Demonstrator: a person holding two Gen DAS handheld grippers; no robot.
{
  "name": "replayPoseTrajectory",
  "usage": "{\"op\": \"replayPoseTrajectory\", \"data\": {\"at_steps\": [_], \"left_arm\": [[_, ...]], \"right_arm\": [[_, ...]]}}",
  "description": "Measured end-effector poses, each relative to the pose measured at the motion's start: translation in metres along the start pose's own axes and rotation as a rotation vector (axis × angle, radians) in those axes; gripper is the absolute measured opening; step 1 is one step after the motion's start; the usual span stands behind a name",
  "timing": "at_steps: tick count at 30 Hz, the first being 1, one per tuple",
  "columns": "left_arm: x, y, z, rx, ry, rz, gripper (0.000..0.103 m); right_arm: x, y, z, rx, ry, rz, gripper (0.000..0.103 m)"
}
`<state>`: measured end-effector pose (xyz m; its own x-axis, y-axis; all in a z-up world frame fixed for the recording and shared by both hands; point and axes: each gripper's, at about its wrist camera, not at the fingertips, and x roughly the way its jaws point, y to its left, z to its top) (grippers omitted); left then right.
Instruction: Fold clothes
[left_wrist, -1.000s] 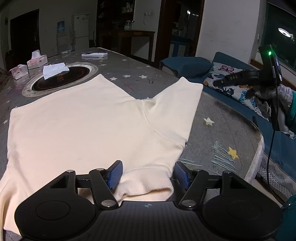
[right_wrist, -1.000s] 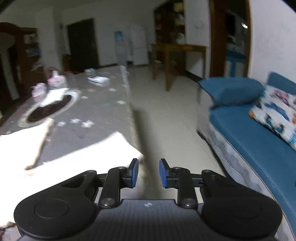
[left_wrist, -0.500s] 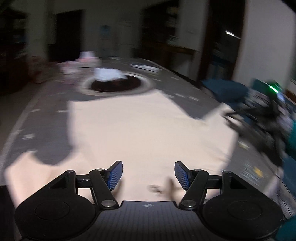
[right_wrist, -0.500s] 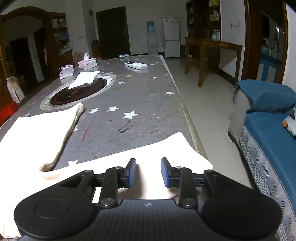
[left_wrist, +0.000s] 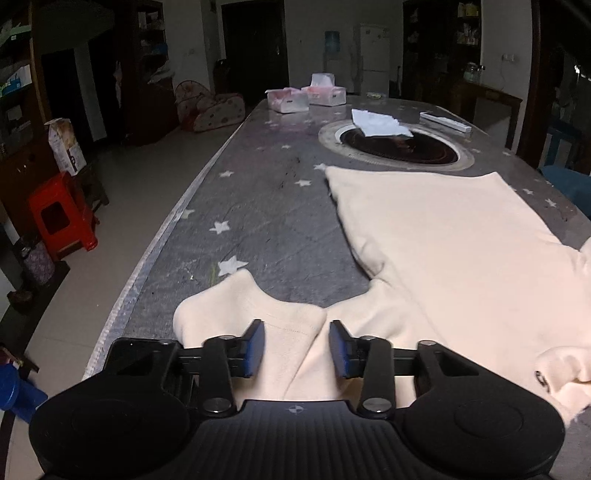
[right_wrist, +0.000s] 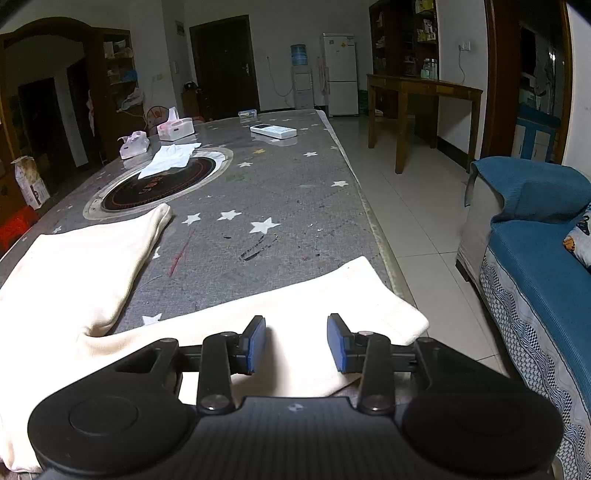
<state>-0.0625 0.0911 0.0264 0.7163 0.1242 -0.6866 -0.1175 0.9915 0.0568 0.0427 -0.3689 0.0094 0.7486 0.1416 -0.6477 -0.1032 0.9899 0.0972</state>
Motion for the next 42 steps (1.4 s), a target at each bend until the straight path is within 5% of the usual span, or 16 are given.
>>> {"op": "replayPoseTrajectory", "data": {"at_steps": [3, 13, 19, 25, 29, 35, 42], "left_arm": [[-0.001, 0.012, 0.002, -0.021, -0.015, -0.001, 0.009], [-0.045, 0.084, 0.034, -0.199, -0.265, -0.023, 0.006], [-0.045, 0.127, 0.029, -0.336, -0.326, -0.041, 0.006], [-0.025, 0.149, 0.032, -0.366, -0.294, -0.051, 0.006], [-0.025, 0.152, 0.035, -0.318, -0.343, -0.062, 0.006], [0.004, 0.169, 0.018, -0.356, -0.164, 0.053, 0.006], [0.02, 0.174, 0.013, -0.36, -0.09, 0.085, 0.008]], "right_arm": [[0.001, 0.001, 0.0, -0.004, 0.001, -0.002, 0.037], [0.002, 0.003, 0.001, -0.009, -0.001, -0.006, 0.041], [0.003, 0.006, 0.001, -0.021, 0.001, -0.015, 0.044], [0.005, 0.009, 0.002, -0.028, 0.006, -0.023, 0.045], [0.006, 0.01, 0.003, -0.029, 0.009, -0.028, 0.046], [0.007, 0.012, 0.004, -0.038, 0.011, -0.028, 0.051], [0.009, 0.015, 0.005, -0.05, 0.016, -0.031, 0.055]]}}
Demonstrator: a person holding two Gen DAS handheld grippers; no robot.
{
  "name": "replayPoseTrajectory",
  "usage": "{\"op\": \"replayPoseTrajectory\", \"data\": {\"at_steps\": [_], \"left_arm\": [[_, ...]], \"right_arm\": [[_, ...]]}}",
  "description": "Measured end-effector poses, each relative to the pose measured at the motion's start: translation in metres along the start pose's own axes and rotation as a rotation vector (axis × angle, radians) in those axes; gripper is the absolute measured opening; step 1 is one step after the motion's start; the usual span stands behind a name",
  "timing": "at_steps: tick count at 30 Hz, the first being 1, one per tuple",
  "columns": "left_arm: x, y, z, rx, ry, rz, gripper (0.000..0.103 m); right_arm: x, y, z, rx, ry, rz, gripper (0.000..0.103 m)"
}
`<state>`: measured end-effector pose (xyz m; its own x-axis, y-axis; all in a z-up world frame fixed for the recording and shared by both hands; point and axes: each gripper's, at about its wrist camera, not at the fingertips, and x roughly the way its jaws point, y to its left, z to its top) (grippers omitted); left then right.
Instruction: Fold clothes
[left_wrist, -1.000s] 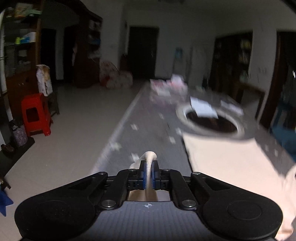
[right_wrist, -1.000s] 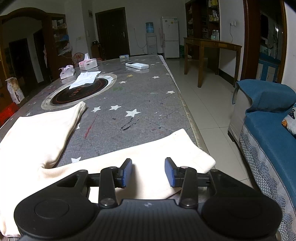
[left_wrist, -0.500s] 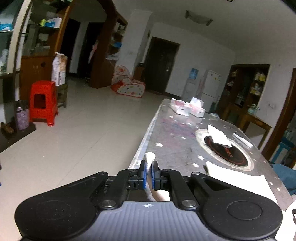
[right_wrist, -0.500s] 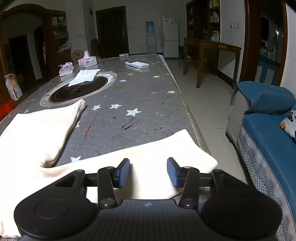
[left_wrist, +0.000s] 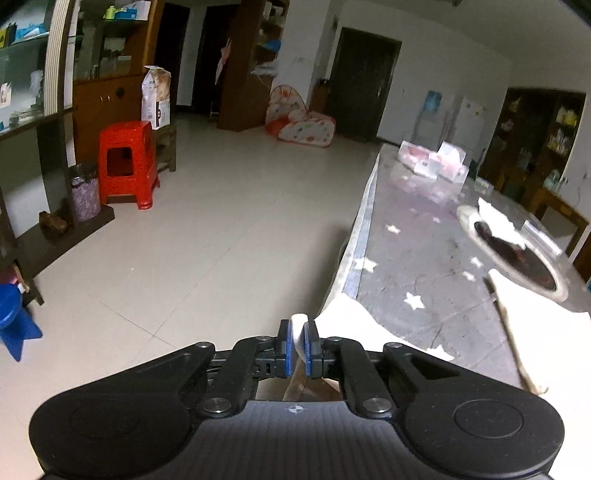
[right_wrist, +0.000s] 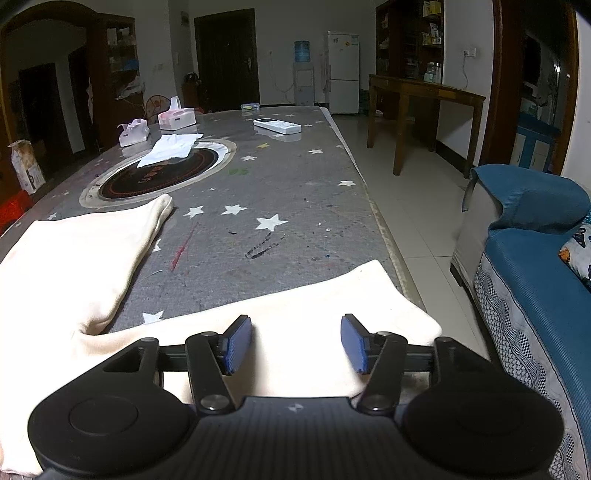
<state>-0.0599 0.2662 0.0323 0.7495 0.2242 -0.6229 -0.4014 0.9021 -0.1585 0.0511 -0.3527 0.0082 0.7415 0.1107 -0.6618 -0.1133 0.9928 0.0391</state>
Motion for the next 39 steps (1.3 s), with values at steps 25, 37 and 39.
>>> {"op": "replayPoseTrajectory", "data": {"at_steps": [25, 37, 39], "left_arm": [[-0.003, -0.1, 0.005, 0.159, 0.015, -0.145, 0.024], [-0.039, -0.201, -0.066, 0.372, 0.094, -0.4, 0.039], [-0.045, -0.208, -0.075, 0.389, 0.103, -0.419, 0.042]], "right_arm": [[0.007, -0.005, 0.008, 0.02, 0.013, -0.045, 0.055], [-0.004, -0.044, 0.001, 0.094, -0.004, -0.115, 0.046], [-0.006, -0.048, 0.0, 0.103, -0.008, -0.123, 0.046]]}}
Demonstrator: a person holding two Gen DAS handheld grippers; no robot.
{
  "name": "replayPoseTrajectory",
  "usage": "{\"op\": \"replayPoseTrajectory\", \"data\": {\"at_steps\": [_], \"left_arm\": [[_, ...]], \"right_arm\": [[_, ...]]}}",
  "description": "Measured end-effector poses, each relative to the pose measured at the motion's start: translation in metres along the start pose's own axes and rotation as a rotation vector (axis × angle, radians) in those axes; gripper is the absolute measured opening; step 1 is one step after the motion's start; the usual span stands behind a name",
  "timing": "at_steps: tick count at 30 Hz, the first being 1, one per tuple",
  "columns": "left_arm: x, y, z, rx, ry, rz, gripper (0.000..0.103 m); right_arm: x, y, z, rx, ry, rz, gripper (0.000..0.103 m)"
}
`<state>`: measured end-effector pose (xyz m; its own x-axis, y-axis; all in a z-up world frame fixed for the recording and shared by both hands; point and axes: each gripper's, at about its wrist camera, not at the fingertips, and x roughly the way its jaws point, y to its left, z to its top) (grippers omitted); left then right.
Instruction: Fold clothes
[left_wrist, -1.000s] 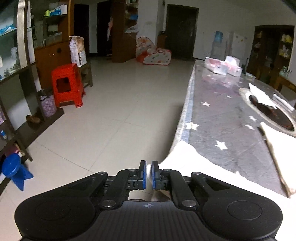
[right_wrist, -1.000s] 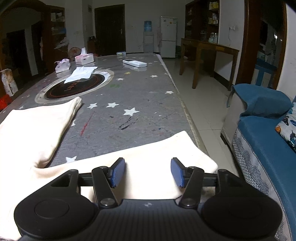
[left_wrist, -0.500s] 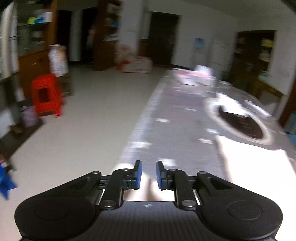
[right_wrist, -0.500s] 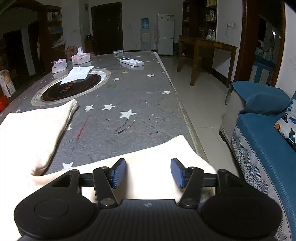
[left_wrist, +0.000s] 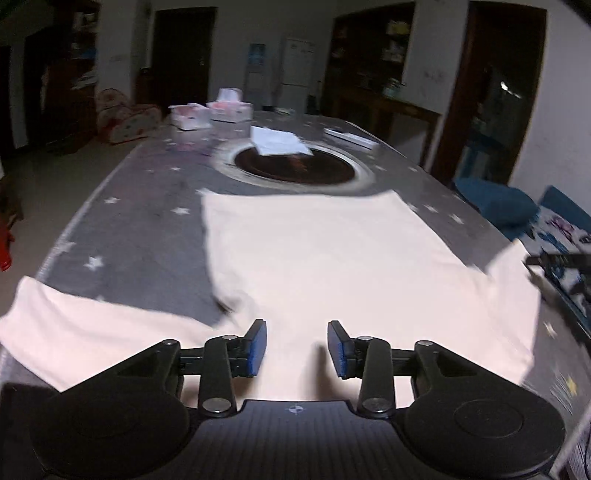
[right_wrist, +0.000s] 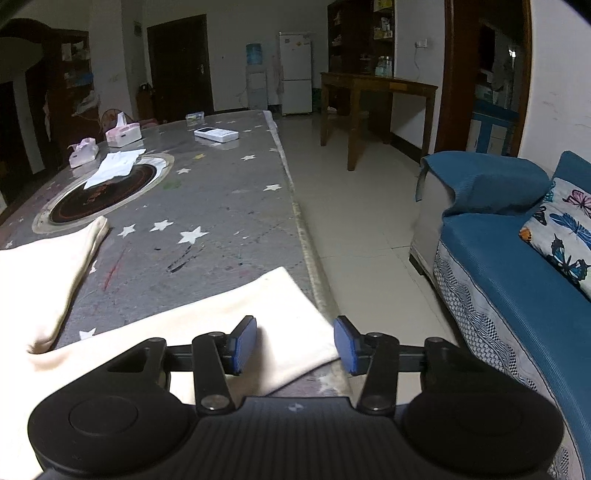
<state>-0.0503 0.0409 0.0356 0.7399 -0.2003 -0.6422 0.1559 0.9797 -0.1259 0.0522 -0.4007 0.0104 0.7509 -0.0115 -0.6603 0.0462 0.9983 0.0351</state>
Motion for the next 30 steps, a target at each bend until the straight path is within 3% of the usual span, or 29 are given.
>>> {"op": "replayPoseTrajectory", "data": {"at_steps": [6, 11, 16, 22, 30], "left_arm": [[-0.004, -0.025, -0.009, 0.024, 0.004, -0.044, 0.048], [-0.001, -0.039, -0.012, 0.033, 0.008, -0.065, 0.049], [-0.003, -0.052, -0.016, 0.049, 0.008, -0.071, 0.05], [-0.001, -0.066, -0.021, 0.088, 0.009, -0.097, 0.054], [-0.001, -0.073, -0.03, 0.109, 0.01, -0.119, 0.055]], "right_arm": [[-0.001, -0.014, -0.007, 0.042, 0.011, 0.001, 0.043], [-0.004, -0.012, -0.007, 0.027, 0.001, 0.015, 0.016], [-0.015, -0.009, -0.003, 0.021, -0.034, 0.031, 0.006], [-0.051, 0.001, 0.013, 0.028, -0.093, 0.156, 0.005], [-0.104, 0.045, 0.047, -0.021, -0.177, 0.367, 0.004]]}}
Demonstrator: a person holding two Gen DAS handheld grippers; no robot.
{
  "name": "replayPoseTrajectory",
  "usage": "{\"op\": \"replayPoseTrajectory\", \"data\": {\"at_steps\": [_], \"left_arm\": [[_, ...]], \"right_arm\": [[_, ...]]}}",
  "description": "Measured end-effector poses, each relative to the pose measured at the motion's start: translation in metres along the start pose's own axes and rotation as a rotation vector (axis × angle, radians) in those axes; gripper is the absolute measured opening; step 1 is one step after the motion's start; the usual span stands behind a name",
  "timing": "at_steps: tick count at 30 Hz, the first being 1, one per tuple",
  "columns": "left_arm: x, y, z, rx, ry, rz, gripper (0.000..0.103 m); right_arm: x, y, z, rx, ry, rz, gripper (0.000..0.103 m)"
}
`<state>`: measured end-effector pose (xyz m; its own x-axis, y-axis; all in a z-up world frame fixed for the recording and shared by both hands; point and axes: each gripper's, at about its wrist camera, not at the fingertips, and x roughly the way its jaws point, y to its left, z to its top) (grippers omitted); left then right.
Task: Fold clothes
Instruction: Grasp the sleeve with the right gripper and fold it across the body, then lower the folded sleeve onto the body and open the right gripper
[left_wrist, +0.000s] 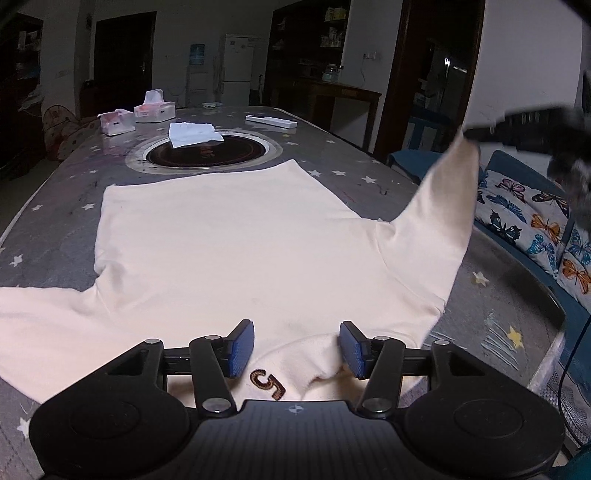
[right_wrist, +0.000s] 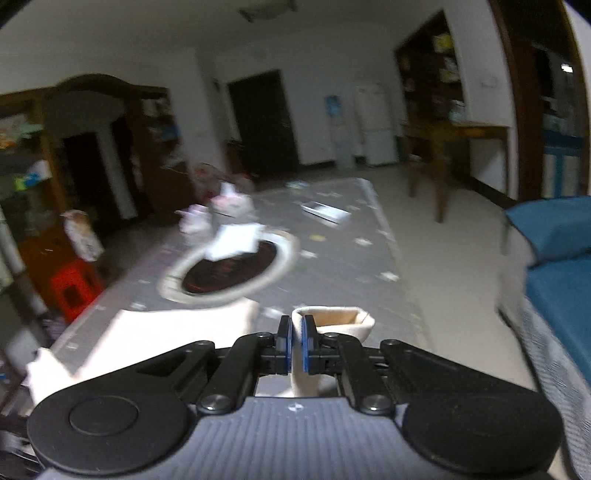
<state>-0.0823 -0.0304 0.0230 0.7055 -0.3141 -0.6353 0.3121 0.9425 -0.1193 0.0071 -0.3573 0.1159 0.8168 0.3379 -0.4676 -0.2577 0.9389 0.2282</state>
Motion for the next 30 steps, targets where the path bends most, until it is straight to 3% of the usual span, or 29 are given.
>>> {"op": "replayPoseTrajectory", "data": {"at_steps": [8, 14, 19, 25, 30], "left_arm": [[-0.016, 0.011, -0.004, -0.043, -0.043, 0.011, 0.058], [-0.025, 0.023, -0.012, -0.078, -0.051, 0.036, 0.06], [-0.03, 0.032, -0.017, -0.111, -0.058, 0.058, 0.06], [-0.033, 0.036, -0.019, -0.119, -0.063, 0.07, 0.062], [-0.036, 0.04, -0.015, -0.132, -0.083, 0.086, 0.062]], "right_arm": [[0.011, 0.078, 0.02, -0.08, 0.023, 0.219, 0.004], [0.038, 0.141, 0.007, -0.139, 0.087, 0.369, 0.004], [0.057, 0.178, -0.012, -0.168, 0.16, 0.446, 0.005], [0.06, 0.186, -0.028, -0.169, 0.196, 0.463, 0.015], [0.052, 0.162, -0.032, -0.224, 0.209, 0.364, 0.015]]}}
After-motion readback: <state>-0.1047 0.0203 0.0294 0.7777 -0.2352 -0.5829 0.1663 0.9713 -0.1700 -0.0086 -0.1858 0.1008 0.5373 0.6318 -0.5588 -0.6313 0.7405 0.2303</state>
